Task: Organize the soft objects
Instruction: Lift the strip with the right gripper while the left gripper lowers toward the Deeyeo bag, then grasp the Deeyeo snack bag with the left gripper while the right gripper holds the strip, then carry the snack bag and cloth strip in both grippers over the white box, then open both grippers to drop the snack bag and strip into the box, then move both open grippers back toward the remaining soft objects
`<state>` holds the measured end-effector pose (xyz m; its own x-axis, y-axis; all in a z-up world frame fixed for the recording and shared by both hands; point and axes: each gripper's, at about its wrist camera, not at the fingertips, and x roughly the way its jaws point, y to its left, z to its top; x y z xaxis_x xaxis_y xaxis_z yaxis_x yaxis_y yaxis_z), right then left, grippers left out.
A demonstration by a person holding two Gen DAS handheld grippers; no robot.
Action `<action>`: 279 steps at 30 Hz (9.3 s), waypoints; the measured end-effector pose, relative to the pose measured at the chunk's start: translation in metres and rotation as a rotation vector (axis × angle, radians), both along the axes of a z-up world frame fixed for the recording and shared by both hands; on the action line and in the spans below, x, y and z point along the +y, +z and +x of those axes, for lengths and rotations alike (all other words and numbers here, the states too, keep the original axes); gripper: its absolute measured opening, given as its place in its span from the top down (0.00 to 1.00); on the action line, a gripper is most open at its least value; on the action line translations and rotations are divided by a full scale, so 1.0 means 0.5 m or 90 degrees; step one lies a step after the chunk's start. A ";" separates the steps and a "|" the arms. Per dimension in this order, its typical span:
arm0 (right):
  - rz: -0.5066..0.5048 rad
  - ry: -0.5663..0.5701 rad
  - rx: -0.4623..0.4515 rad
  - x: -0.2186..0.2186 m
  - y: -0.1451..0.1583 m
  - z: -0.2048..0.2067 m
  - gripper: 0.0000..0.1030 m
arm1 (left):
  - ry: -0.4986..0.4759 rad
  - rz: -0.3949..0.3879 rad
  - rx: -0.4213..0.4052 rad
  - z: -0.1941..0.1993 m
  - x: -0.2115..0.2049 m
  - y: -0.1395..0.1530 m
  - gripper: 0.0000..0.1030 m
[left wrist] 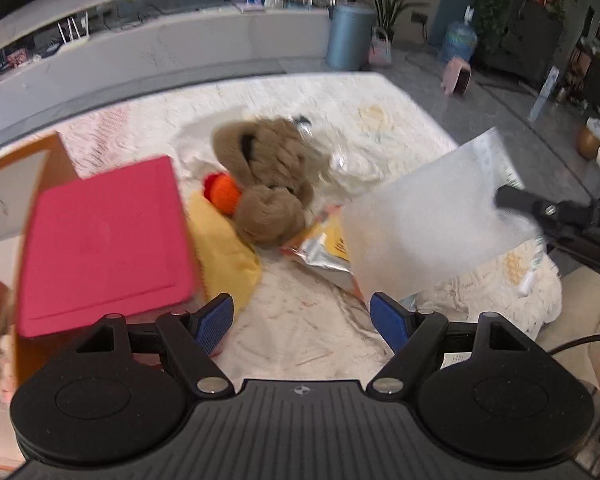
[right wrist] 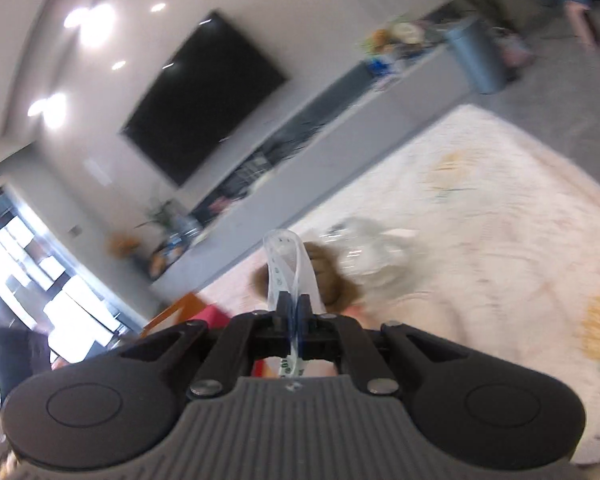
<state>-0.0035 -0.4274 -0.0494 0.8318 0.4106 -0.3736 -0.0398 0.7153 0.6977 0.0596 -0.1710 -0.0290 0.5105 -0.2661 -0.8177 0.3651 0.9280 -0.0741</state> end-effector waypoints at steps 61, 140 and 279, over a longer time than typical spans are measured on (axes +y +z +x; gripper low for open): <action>-0.011 -0.009 -0.096 -0.063 0.065 -0.108 1.00 | 0.065 -0.028 0.123 0.094 -0.090 -0.025 0.71; -0.105 0.020 -0.157 0.123 0.275 -0.020 1.00 | 0.166 -0.223 -0.087 0.059 0.418 0.197 0.52; -0.599 0.026 -0.035 0.499 0.419 0.091 0.06 | 0.058 -0.219 -0.181 -0.011 0.397 0.148 0.14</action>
<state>0.0420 -0.1782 0.1599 0.8498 -0.0101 -0.5270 -0.0935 0.9810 -0.1697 0.0542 0.0277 0.0449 0.7361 -0.4413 -0.5132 0.3335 0.8963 -0.2923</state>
